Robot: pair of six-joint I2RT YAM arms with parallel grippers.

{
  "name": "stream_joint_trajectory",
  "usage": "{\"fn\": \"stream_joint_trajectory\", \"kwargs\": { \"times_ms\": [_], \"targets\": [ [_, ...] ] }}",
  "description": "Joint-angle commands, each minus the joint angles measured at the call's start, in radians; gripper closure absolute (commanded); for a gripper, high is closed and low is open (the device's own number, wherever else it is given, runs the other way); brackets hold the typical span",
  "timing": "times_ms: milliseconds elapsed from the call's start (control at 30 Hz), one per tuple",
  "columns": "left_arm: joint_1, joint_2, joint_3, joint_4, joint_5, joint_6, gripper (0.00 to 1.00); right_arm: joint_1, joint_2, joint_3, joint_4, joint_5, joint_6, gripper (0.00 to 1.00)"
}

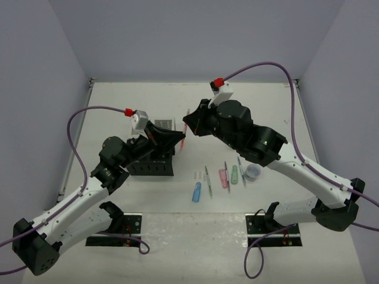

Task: Sort the stationery into containers
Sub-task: Place the pen in the storage box.

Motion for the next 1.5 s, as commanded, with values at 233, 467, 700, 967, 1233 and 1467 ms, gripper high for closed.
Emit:
{"fn": "stream_joint_trajectory", "kwargs": {
  "times_ms": [233,467,700,967,1233,1467],
  "targets": [
    [-0.014,0.11,0.137,-0.072,0.055,0.056,0.48,0.095,0.058,0.122,-0.035,0.093,-0.037,1.0],
    [-0.02,0.12,0.184,-0.154,0.03,0.103,0.64,0.176,0.148,0.23,-0.134,0.271,-0.11,1.0],
    [-0.019,0.111,0.221,-0.26,0.012,0.143,0.39,0.188,0.177,0.248,-0.175,0.373,-0.17,1.0],
    [-0.02,0.127,0.241,-0.31,0.001,0.16,0.37,0.19,0.137,0.189,-0.138,0.416,-0.211,1.0],
    [-0.02,0.152,0.252,-0.284,0.027,0.145,0.93,0.192,0.138,0.179,-0.123,0.378,-0.212,1.0],
    [-0.02,0.156,0.257,-0.293,-0.119,0.151,1.0,0.192,0.097,0.14,-0.067,0.301,-0.224,0.24]
  ]
}}
